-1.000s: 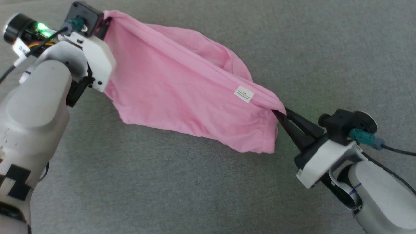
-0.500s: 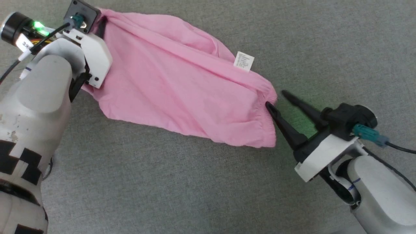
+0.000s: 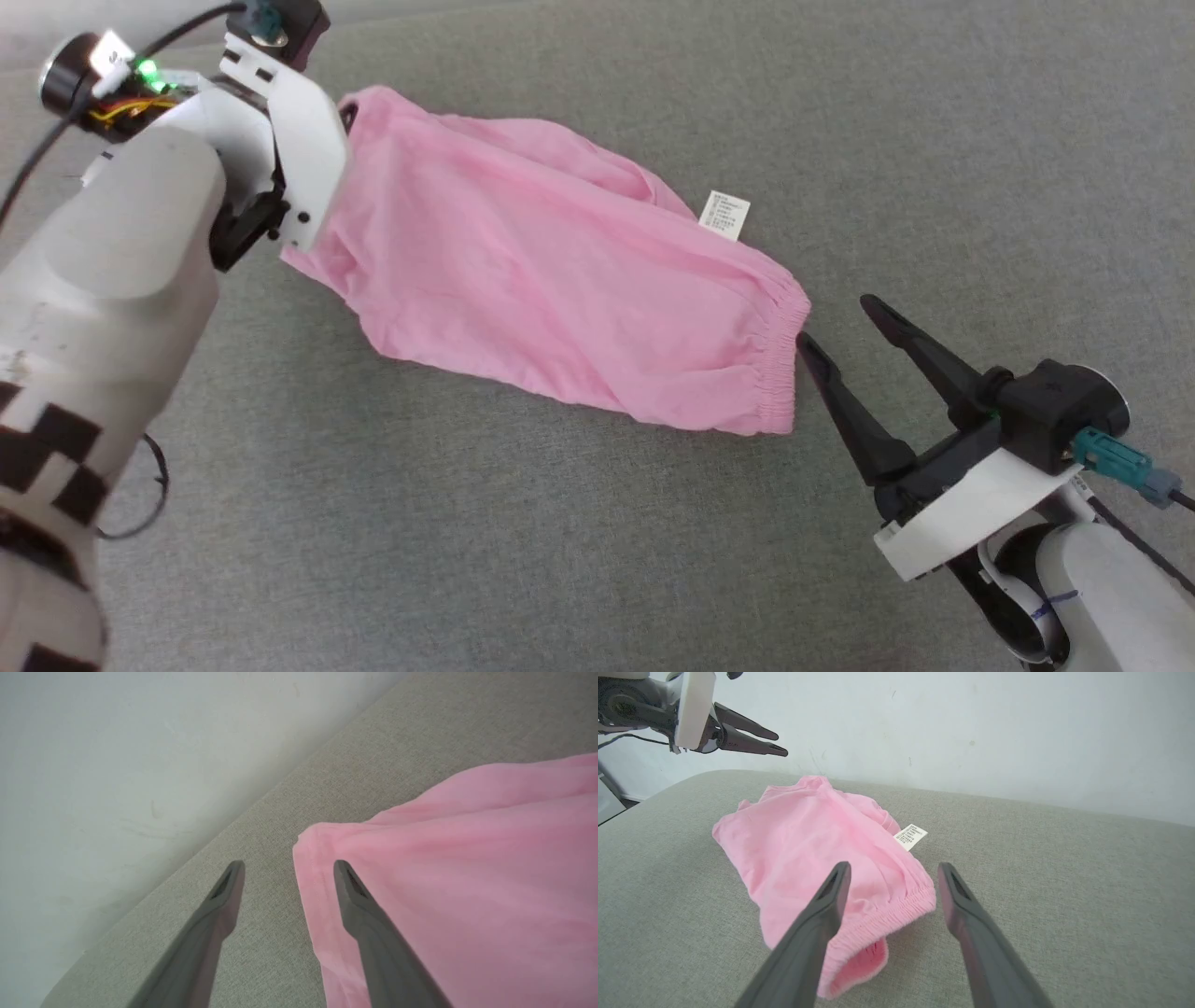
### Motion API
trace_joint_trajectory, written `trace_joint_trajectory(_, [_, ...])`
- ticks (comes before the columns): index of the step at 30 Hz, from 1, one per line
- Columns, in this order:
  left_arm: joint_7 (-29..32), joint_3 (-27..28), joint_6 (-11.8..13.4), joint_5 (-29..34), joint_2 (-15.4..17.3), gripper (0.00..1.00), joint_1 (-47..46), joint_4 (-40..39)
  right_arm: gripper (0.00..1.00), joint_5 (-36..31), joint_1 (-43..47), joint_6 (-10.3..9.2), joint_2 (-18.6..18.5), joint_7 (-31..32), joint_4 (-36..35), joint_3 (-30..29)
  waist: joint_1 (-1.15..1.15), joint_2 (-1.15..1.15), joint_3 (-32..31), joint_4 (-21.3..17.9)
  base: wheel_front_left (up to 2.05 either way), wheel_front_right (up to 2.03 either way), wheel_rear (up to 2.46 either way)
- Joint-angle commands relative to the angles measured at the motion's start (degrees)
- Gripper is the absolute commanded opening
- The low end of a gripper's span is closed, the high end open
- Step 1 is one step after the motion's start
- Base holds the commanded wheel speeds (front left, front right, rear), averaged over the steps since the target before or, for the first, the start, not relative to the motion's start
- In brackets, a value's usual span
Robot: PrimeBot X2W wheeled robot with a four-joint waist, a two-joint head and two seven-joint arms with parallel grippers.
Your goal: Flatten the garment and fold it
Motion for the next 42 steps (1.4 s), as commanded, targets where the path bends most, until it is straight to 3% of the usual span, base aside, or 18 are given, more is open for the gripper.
trace_joint_trajectory(1, [2.48, -1.03, -0.35, -1.84, 1.17, 1.0, -1.0, -1.12, 1.0, -0.44, 0.6, -0.12, 0.53, 0.23, -0.7, -0.34, 0.01, 0.0, -1.28, 0.86, 0.0, 0.0, 0.0])
trace_joint_trajectory(5, [15.88, -5.95, -0.35, -9.63, 4.94, 1.0, -1.44, -7.26, 1.0, -1.14, 1.43, -0.12, 1.29, 1.03, -2.36, -0.56, 0.01, 0.0, -0.85, 0.2, 0.0, 0.0, 0.0])
trace_joint_trajectory(9, [24.55, -8.71, -0.35, -15.35, 8.23, 1.0, -1.36, -11.93, 1.0, -1.29, 1.4, -0.12, 1.91, 1.2, -3.07, -0.68, 0.01, 0.0, 0.0, -0.81, 0.0, 0.0, 0.0])
trace_joint_trajectory(15, [31.36, -11.38, -0.36, -19.15, 11.07, 1.0, 0.52, -14.15, 1.0, -1.22, 0.46, -0.12, 2.42, 1.03, -2.88, 0.0, 0.01, 0.0, 1.49, -2.54, 0.0, 0.0, 0.0])
trace_joint_trajectory(21, [34.45, -12.63, -0.36, -21.07, 11.33, 1.0, 3.25, -14.21, 1.0, -0.74, -1.22, -0.12, 2.12, 1.47, -1.87, 0.88, 0.01, 0.0, 2.41, -3.4, 0.0, 0.0, 0.0])
trace_joint_trajectory(22, [34.7, -13.02, -0.36, -21.1, 11.28, 0.88, 3.53, -14.76, 1.0, -0.7, -1.83, -0.12, 1.71, 1.75, -1.83, 1.16, 0.01, 0.0, 2.43, -3.42, 0.0, 0.0, 0.0])
trace_joint_trajectory(23, [34.6, -13.26, -0.36, -21.15, 11.37, 0.0, 3.66, -15.2, 1.0, -0.49, -2.64, -0.12, 1.22, 1.92, -1.97, 1.5, 0.01, 0.0, 2.38, -3.42, 0.0, 0.0, 0.0])
trace_joint_trajectory(29, [33.2, -14.07, -0.36, -21.92, 11.61, 0.0, 3.72, -16.5, 1.0, 3.74, -9.78, -0.12, -4.48, 8.25, -2.98, 4.43, 0.01, 0.0, 0.3, -2.98, 0.0, 0.0, 0.0])
trace_joint_trajectory(34, [30.21, -14.36, -0.36, -22.91, 11.39, 0.0, 4.69, -16.37, 1.0, 10.19, -17.23, -0.12, -9.59, 22.64, -3.37, 10.36, 0.01, 0.0, -1.92, -2.91, 0.0, 0.0, 0.0])
trace_joint_trajectory(38, [28.38, -14.66, -0.36, -23.27, 11.33, 0.0, 5.32, -16.19, 1.0, 17.33, -20.49, -0.12, -8.12, 35.25, -2.01, 11.47, 0.01, 0.0, -2.46, -2.97, 0.0, 0.0, 0.0])
trace_joint_trajectory(42, [27.21, -14.96, -0.36, -23.18, 11.06, 0.0, 5.32, -16.0, 1.0, 17.88, -21.2, -0.12, -4.95, 44.62, 2.23, 10.78, 0.01, 0.0, -2.3, -2.74, 0.0, 0.0, 0.0])
